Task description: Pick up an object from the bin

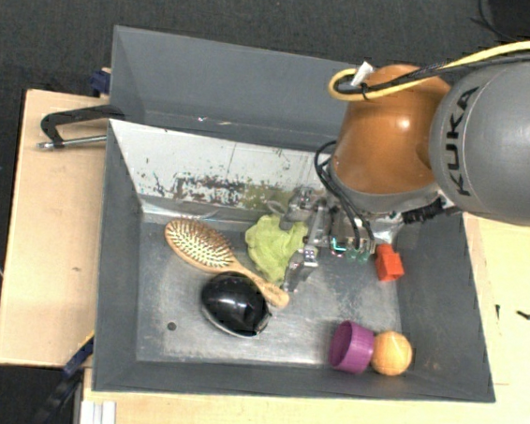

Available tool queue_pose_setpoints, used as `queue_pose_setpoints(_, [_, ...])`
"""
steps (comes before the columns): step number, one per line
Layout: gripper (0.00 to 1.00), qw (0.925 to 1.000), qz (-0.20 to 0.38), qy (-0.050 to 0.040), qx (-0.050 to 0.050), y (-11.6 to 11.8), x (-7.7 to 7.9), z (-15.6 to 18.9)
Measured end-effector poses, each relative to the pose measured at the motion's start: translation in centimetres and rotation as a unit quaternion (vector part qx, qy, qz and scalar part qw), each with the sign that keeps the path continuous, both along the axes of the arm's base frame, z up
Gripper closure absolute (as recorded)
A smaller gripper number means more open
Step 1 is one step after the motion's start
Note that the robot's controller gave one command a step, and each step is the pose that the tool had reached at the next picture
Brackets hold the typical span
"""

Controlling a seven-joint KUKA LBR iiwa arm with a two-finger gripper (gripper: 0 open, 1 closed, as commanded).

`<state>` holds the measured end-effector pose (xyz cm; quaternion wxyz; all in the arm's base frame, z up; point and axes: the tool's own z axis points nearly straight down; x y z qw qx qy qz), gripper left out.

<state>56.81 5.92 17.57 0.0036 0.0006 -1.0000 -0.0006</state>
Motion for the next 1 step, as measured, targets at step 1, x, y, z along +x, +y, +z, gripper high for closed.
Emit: queue_pose_setpoints(1, [0.00,1.0000,0.000,-0.0044,0.000,-0.03,0.18,0.49])
